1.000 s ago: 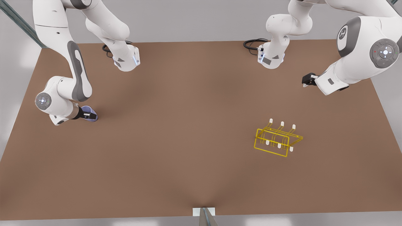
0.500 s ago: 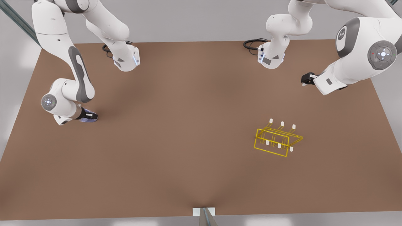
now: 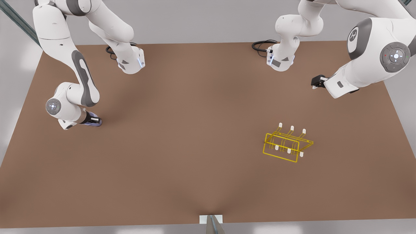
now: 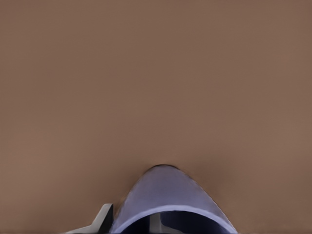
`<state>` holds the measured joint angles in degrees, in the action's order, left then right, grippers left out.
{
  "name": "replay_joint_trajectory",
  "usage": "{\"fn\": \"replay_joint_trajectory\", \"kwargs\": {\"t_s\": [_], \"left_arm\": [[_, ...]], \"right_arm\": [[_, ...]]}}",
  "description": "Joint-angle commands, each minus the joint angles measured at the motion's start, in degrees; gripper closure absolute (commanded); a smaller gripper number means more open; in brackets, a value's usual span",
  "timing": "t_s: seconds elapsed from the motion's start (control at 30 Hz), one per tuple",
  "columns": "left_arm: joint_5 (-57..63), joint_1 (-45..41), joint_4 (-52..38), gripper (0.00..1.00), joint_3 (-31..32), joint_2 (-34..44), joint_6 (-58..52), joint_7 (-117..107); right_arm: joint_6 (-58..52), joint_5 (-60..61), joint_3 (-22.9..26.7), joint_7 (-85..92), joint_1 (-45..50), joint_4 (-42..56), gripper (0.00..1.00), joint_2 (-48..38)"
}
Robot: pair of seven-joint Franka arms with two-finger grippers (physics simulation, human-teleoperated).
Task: Place the cup on the cup holder
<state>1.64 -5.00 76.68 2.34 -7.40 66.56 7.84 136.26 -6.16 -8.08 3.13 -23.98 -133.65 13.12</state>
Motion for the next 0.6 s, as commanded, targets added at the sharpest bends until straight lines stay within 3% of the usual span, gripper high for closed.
{"fn": "replay_joint_trajectory", "kwargs": {"t_s": [0.0, 0.2, 0.33, 0.43, 0.47, 0.5, 0.57], "left_arm": [[-0.06, -0.01, -0.04, 0.00, 0.04, 0.02, -0.03, -0.01], [-0.06, -0.01, -0.12, 0.00, 0.04, 0.10, -0.03, -0.01], [-0.06, -0.01, -0.12, 0.00, 0.13, 0.19, -0.03, -0.01], [0.03, -0.01, -0.12, 0.00, 0.13, 0.72, -0.64, -0.63], [0.12, -0.01, -0.12, 0.00, 0.13, 0.72, -0.82, -2.65], [0.03, -0.01, -0.12, 0.00, 0.04, 0.63, -0.82, -4.05], [0.12, -0.01, -0.12, 0.00, 0.13, 0.10, -0.47, -5.64]], "right_arm": [[0.41, 0.01, 0.00, 0.47, -0.10, 0.06, 0.79, 0.15], [-1.78, 0.01, -0.18, 0.12, 0.69, 1.37, 0.79, -1.78], [-12.42, 2.99, -1.50, -11.29, 4.99, 13.32, 0.79, -0.99], [-11.29, 18.18, -2.55, -12.28, 10.35, 15.87, 0.79, 1.73], [-8.83, 30.30, -4.04, -9.05, 11.85, 16.66, 0.79, 2.08], [-12.42, 32.86, -6.33, -6.62, 13.26, 23.16, 0.79, 6.12], [-10.32, 54.92, -10.37, -4.89, 16.42, 23.44, 0.79, 7.97]]}}
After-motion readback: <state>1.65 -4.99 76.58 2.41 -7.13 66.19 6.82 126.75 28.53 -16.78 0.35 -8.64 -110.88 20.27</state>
